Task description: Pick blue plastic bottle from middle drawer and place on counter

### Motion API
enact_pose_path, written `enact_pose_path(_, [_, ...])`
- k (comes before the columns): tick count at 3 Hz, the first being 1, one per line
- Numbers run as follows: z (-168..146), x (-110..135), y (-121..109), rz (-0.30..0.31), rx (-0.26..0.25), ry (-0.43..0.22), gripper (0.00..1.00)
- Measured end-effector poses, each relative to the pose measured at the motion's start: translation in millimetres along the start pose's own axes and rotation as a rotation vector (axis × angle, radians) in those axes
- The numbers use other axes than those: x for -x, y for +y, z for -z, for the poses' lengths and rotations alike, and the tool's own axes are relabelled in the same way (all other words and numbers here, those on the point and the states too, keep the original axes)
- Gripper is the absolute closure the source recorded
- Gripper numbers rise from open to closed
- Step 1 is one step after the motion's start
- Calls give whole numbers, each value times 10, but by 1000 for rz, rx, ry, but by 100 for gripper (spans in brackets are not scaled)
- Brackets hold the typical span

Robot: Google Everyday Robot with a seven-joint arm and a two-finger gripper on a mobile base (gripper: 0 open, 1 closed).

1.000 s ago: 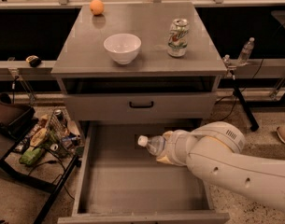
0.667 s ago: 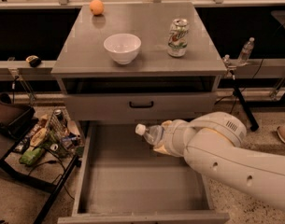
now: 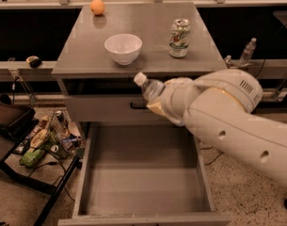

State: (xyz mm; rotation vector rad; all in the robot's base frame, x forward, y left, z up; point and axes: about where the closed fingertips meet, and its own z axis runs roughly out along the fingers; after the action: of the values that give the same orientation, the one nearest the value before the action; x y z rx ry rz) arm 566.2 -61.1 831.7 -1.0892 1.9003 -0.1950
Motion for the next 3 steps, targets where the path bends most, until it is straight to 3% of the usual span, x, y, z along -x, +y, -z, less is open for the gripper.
enact_pose_path(1, [257, 318, -604, -90, -126, -24, 100])
enact_pose_path(2, [508, 619, -1087, -120, -259, -22, 100])
enact_pose_path(3, [547, 595, -1189, -130, -301, -16, 100])
